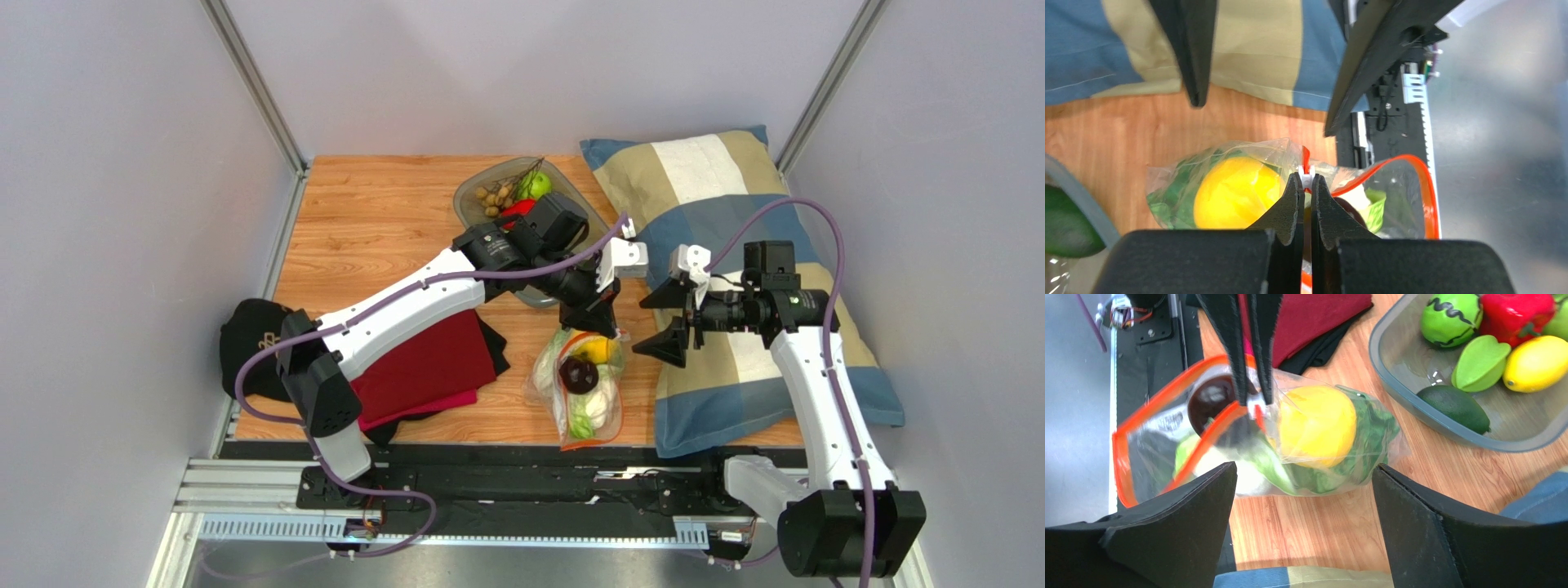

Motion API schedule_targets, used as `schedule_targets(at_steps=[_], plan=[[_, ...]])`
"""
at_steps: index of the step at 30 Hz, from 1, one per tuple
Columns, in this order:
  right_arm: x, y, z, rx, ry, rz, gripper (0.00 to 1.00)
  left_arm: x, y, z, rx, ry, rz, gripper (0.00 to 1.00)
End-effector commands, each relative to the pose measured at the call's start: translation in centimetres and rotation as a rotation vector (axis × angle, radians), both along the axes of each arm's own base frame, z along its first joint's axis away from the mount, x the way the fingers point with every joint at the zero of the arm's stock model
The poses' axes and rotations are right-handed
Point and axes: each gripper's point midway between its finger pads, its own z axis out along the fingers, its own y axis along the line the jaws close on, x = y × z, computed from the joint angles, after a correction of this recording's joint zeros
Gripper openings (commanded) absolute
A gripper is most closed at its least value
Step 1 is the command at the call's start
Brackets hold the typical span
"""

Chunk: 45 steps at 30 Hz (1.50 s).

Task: Place the food in the zip-top bag and seal the zipper
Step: Zip the zipper food storage bag at the center of the board.

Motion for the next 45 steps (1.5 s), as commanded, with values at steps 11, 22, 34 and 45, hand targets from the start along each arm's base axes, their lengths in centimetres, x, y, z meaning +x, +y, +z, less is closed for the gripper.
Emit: schedule_targets(at_steps=[11, 22, 34, 45], plan=[[-3.3, 4.2, 0.9, -0.018, -0.113, 0.224, 0.55, -4.1, 0.8, 5.6, -0.151, 0.04, -0.203, 0.0], [-2.4, 5.0, 3.0, 0.025, -0.088, 0.133, 0.0, -3.4, 2.5, 7.5, -0.177, 0.062, -0.144, 0.3], [0.0, 6.5, 4.9, 0.062, 0.275, -0.207, 0.0, 0.2, 3.7, 8.3, -0.193, -0.166, 0.207, 0.8], [-1.6, 6.9, 8.5, 0.165, 0.268, -0.175, 0.0, 2.1, 3.6, 7.4, -0.182, -0.3, 0.314, 0.91]])
